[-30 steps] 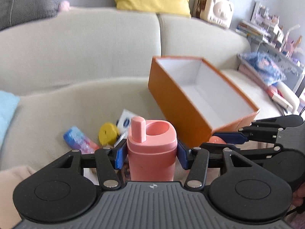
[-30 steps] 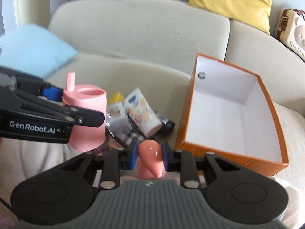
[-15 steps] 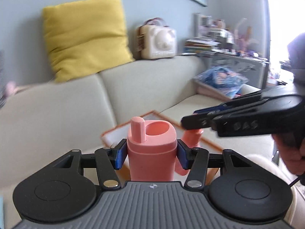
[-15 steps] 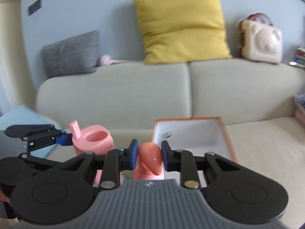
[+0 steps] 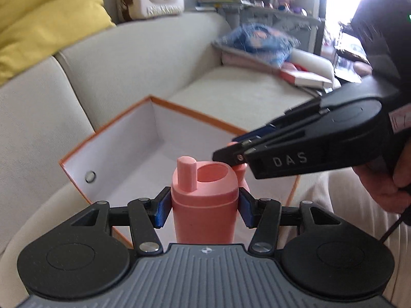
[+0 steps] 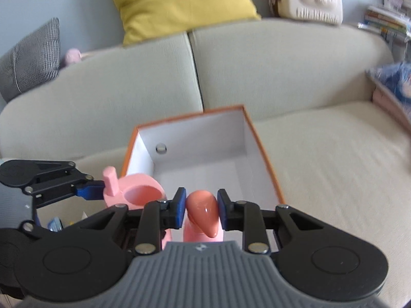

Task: Organize rigid objects
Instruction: 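Lower the cup into the box with the left tool while the right tool drops the bottle in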

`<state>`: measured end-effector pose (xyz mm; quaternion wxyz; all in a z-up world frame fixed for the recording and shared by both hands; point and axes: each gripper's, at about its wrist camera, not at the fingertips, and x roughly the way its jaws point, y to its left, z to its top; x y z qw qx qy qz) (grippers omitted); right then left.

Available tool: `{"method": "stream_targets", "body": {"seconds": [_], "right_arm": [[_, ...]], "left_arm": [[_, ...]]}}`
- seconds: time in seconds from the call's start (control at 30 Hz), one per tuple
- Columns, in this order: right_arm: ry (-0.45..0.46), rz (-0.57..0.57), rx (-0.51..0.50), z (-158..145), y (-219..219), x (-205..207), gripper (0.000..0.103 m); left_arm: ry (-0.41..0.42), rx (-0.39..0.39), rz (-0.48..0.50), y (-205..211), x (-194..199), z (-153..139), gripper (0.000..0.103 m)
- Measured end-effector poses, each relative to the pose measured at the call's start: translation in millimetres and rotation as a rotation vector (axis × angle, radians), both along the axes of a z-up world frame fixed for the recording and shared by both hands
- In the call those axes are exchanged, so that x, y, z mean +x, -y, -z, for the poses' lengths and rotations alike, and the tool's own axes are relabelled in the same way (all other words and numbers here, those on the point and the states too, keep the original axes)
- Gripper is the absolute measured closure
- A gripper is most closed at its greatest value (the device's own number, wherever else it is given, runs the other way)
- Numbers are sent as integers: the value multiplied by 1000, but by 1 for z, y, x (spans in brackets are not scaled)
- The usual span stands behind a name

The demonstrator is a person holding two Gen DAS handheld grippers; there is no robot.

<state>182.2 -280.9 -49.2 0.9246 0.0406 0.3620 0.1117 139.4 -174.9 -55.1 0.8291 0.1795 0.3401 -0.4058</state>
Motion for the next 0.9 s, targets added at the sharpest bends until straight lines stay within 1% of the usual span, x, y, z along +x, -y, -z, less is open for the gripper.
{"method": "stream_targets", "body": {"seconds": [0.1,0.27,0.43,0.57,0.73,0.9], "right_arm": [[-41,-29,-2,15,-4,7,76],[-94,-61,5,32,-10,12,76],[-141,-86,39,42,-13,13,76],[-172,-103,56,47,-16,12,76],[-210,-110,74,55,-16,13,76],[-229,-110,81,59,-15,13,76]], "left_arm": [[-25,48,33,-3,0,12,42],[-74,101,77,-8,4,24,42],[-131,129,130,-15,6,29,42],[-192,150,150,-19,9,36,42],[-205,172,159,-16,11,36,41],[-215,188,173,-14,11,35,41]]}}
